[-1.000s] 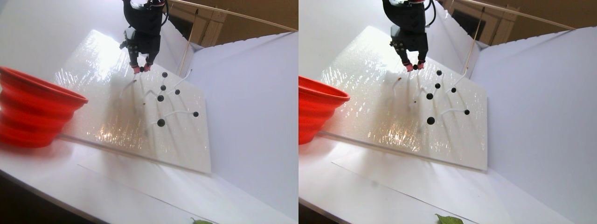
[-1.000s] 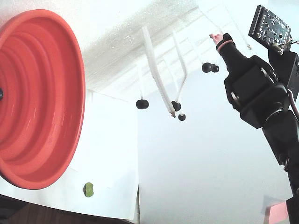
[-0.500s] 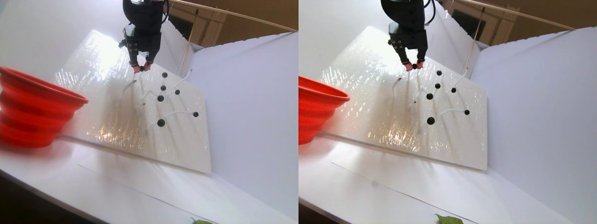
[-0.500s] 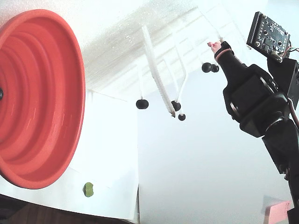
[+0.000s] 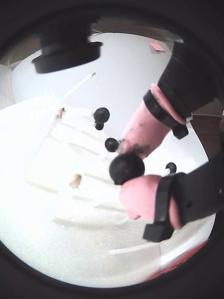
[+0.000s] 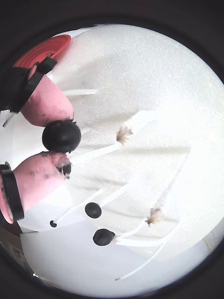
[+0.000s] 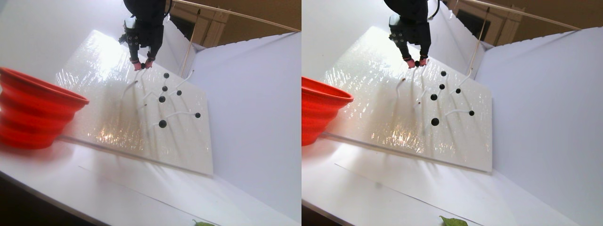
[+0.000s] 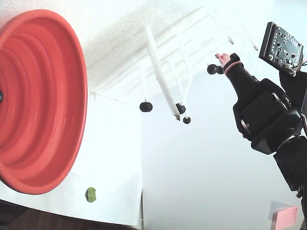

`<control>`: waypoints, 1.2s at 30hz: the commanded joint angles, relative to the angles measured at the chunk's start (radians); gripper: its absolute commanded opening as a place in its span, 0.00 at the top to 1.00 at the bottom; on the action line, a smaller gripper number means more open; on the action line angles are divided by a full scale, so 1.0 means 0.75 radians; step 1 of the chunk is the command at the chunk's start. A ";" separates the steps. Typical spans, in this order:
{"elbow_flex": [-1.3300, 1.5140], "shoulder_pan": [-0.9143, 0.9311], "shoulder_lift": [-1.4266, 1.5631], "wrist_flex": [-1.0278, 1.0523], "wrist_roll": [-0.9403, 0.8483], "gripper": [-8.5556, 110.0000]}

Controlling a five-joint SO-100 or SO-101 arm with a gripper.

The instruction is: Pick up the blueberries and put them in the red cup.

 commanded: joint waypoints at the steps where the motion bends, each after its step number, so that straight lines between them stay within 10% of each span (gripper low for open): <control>1: 0.002 0.051 0.198 0.014 0.025 0.85; 36: 0.299 -0.207 0.528 0.264 0.303 0.85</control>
